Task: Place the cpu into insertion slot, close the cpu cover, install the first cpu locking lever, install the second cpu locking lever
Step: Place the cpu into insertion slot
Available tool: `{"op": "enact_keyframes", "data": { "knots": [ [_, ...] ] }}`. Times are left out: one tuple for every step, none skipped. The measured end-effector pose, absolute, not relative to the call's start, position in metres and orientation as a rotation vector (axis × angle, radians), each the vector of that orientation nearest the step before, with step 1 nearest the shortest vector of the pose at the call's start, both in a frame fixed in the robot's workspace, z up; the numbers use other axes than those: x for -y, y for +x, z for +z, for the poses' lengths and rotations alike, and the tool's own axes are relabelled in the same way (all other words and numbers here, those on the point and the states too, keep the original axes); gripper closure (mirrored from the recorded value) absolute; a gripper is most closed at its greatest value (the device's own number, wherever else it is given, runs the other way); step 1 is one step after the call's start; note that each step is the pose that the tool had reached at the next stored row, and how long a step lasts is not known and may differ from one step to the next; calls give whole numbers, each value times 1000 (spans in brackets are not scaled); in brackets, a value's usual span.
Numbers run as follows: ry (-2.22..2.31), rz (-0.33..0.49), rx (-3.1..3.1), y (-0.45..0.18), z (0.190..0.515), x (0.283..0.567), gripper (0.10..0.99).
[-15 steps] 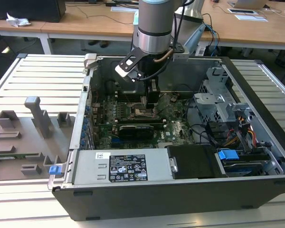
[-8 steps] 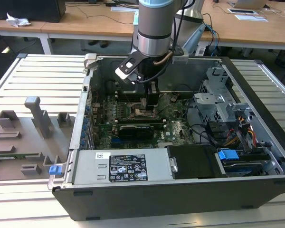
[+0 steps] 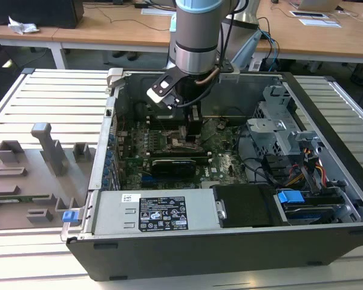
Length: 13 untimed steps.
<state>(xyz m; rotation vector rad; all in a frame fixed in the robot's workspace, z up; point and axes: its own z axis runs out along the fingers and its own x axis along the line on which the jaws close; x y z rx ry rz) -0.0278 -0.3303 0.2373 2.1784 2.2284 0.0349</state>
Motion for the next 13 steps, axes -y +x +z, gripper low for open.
{"op": "enact_keyframes", "data": {
  "knots": [
    [2178,35,-2228,-28,236,330,545],
    [2178,35,-2228,-28,236,330,545],
    [2178,35,-2228,-28,235,330,545],
    [2178,35,-2228,-28,234,330,545],
    [2178,35,-2228,-28,233,330,545],
    [2178,35,-2228,-28,233,330,545],
    [2178,35,-2228,-28,232,330,545],
    [2178,35,-2228,-28,231,330,545],
    [2178,35,-2228,-28,231,330,545],
    [2178,35,-2228,-28,230,330,545],
    [2178,35,-2228,-28,230,330,545],
    [2178,35,-2228,-28,229,330,545],
    [2178,35,-2228,-28,229,330,545]
  ]
}}
